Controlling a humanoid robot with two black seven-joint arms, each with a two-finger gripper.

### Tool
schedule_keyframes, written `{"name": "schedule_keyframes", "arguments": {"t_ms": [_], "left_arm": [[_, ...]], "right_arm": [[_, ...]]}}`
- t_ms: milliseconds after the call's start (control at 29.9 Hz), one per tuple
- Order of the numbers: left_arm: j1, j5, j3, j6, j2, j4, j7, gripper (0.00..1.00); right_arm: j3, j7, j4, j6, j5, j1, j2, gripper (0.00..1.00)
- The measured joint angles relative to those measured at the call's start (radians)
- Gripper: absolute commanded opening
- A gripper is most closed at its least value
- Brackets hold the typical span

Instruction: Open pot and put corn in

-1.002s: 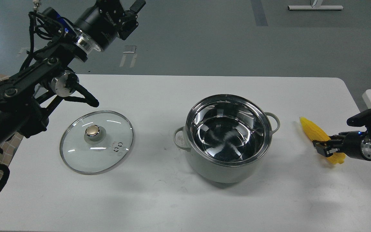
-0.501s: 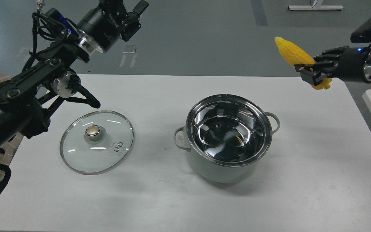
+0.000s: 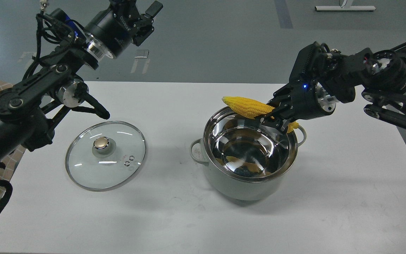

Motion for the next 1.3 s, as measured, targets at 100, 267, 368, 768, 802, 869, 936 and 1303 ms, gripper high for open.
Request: {"name": "schedule_keyframes", "arguments": {"t_ms": [100, 267, 368, 768, 802, 869, 936, 1303], "left_arm": [[0.0, 0.0, -0.001, 0.0, 0.0, 0.001, 0.0, 0.95], [0.001, 0.0, -0.002, 0.0, 0.0, 0.001, 0.0, 0.95], [0.001, 0.0, -0.002, 0.0, 0.0, 0.001, 0.0, 0.95], [0.004, 0.0, -0.003, 0.0, 0.0, 0.0, 0.0, 0.95], [0.004, 0.0, -0.005, 0.0, 0.0, 0.001, 0.0, 0.95], [0.004, 0.0, -0.008, 0.0, 0.0, 0.001, 0.0, 0.95], [0.004, 0.0, -0.008, 0.0, 0.0, 0.001, 0.0, 0.95], [0.008, 0.005, -0.009, 0.01, 0.0, 0.017, -0.004, 0.98]], "right_arm": [[-0.018, 0.0, 0.002, 0.0, 0.0, -0.012, 0.013, 0.04], [-0.03, 0.0, -0.001, 0.0, 0.0, -0.035, 0.029, 0.17], [-0.036, 0.0, -0.006, 0.0, 0.0, -0.048, 0.042, 0.39], [-0.036, 0.0, -0.017, -0.003, 0.0, -0.07, 0.055, 0.93], [-0.035, 0.0, -0.017, -0.003, 0.001, -0.07, 0.055, 0.98], [-0.032, 0.0, -0.017, -0.003, 0.002, -0.07, 0.055, 0.99], [-0.029, 0.0, -0.017, -0.004, 0.011, -0.07, 0.055, 0.99], [0.155, 0.0, -0.198, -0.014, 0.312, -0.063, 0.055, 1.0]]}}
